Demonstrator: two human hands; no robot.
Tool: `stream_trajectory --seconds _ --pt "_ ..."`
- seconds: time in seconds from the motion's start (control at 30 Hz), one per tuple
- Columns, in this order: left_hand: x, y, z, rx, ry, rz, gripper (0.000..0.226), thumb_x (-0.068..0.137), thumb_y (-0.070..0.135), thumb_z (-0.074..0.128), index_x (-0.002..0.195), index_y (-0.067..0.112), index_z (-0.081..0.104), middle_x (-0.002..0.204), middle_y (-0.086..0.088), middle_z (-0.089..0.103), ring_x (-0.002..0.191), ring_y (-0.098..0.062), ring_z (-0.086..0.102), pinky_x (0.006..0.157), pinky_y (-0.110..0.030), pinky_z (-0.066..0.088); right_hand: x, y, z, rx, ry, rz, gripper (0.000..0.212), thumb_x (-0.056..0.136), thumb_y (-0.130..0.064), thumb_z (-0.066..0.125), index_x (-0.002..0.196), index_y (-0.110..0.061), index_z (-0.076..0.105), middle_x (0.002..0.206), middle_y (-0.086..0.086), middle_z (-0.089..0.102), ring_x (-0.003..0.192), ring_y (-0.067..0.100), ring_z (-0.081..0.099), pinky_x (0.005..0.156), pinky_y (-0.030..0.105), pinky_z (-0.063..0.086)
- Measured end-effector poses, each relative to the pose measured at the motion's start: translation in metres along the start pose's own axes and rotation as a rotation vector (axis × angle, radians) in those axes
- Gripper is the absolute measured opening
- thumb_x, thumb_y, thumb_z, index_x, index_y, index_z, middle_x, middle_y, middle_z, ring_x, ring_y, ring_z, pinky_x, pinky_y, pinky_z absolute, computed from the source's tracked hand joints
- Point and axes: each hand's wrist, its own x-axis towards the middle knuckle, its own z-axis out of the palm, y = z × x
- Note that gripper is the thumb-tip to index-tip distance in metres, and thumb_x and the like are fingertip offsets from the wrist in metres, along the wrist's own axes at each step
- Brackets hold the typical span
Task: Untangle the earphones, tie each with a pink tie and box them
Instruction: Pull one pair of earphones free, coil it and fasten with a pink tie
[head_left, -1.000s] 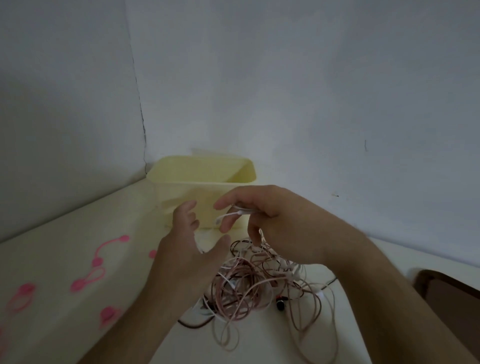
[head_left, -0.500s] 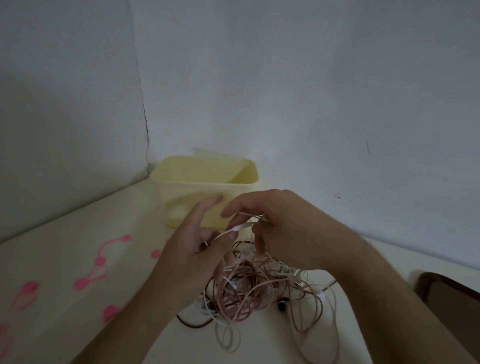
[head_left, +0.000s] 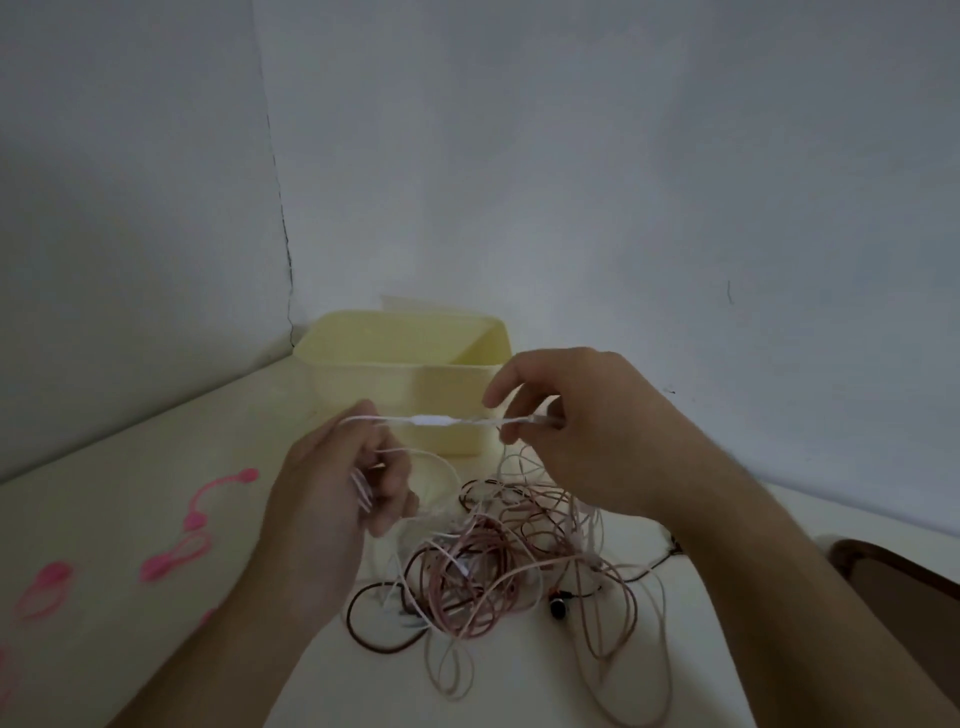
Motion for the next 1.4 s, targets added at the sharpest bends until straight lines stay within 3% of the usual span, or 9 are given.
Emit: stream_trajectory --seconds 0.1,0.2,0.33,0.5,0.6,0.83,1.03,1.17,1.4 --pt "0.006 0.001 -0.007 -0.204 0.091 -0.049 0.035 0.100 0.010 0.038 0.067 0.021 0.037 0.056 0.001 0.024 0.038 -0.012 0.018 0.047 -0.026 0.039 0.003 0.011 -0.004 -0.068 0.148 0.103 0.040 0.091 0.002 0.059 0.099 -0.034 0.074 0.092 -0.017 0.074 0.071 -0.006 0.065 0.057 0.013 0.049" --pt "0.009 0.000 -0.011 -0.259 0.150 -0.078 0.035 0.101 0.014 0.039 0.067 0.023 0.035 0.055 0.005 0.018 0.038 -0.010 0.016 0.043 -0.025 0.031 0.007 0.019 -0.005 0.019 0.396 0.211 0.022 0.100 -0.013 0.060 0.091 -0.028 0.073 0.084 -0.010 0.075 0.073 0.006 0.070 0.069 0.036 0.061" --pt "0.010 -0.003 -0.014 -0.229 0.176 -0.070 0.034 0.101 0.015 0.039 0.068 0.024 0.035 0.055 0.005 0.020 0.038 -0.010 0.017 0.042 -0.025 0.028 0.007 0.018 -0.004 0.259 0.568 0.221 0.027 0.104 -0.022 0.059 0.081 -0.020 0.073 0.073 -0.004 0.076 0.066 0.014 0.075 0.074 0.045 0.063" --pt "0.009 -0.002 -0.007 -0.210 0.152 -0.074 0.036 0.105 0.018 0.037 0.069 0.023 0.037 0.056 0.004 0.021 0.038 -0.010 0.018 0.041 -0.025 0.029 0.001 0.007 -0.009 0.723 0.374 0.338 0.053 0.111 -0.052 0.043 0.102 -0.008 0.072 0.083 0.009 0.081 0.077 0.027 0.080 0.094 0.053 0.061" --pt "0.008 -0.002 -0.004 -0.215 0.157 -0.086 0.039 0.108 0.024 0.038 0.069 0.023 0.038 0.055 0.004 0.023 0.038 -0.010 0.018 0.041 -0.026 0.030 0.001 0.007 -0.009 0.686 0.307 0.351 0.064 0.110 -0.059 0.035 0.102 -0.007 0.071 0.083 0.009 0.081 0.078 0.029 0.080 0.096 0.058 0.058" --pt "0.012 -0.004 -0.012 -0.229 0.167 -0.096 0.040 0.108 0.026 0.040 0.068 0.023 0.037 0.056 0.004 0.022 0.037 -0.010 0.019 0.041 -0.026 0.030 0.001 0.013 -0.011 0.491 0.171 0.423 0.086 0.105 -0.073 0.026 0.090 -0.003 0.074 0.069 0.014 0.077 0.061 0.033 0.074 0.064 0.041 0.055" --pt "0.011 -0.003 -0.010 -0.194 0.190 -0.088 0.039 0.108 0.026 0.039 0.069 0.023 0.037 0.057 0.003 0.023 0.038 -0.010 0.019 0.041 -0.026 0.030 0.005 0.027 -0.003 0.296 0.281 0.379 0.090 0.102 -0.077 0.021 0.070 -0.013 0.076 0.066 0.001 0.074 0.066 0.021 0.072 0.077 0.044 0.059" --pt "0.009 -0.003 -0.007 -0.161 0.165 -0.073 0.037 0.107 0.022 0.039 0.070 0.023 0.036 0.056 0.003 0.023 0.039 -0.011 0.019 0.042 -0.026 0.030 0.009 0.027 -0.008 0.624 0.190 0.451 0.105 0.100 -0.081 0.013 0.071 0.000 0.074 0.057 0.014 0.059 0.044 0.024 0.056 0.051 0.030 0.047" --pt "0.011 -0.004 -0.008 -0.167 0.173 -0.105 0.041 0.108 0.029 0.042 0.069 0.021 0.038 0.054 0.004 0.025 0.038 -0.011 0.019 0.040 -0.026 0.031 0.009 0.008 -0.019 1.033 0.290 0.286 0.047 0.111 -0.040 0.048 0.113 0.002 0.070 0.102 0.019 0.069 0.081 0.032 0.063 0.064 0.036 0.048"
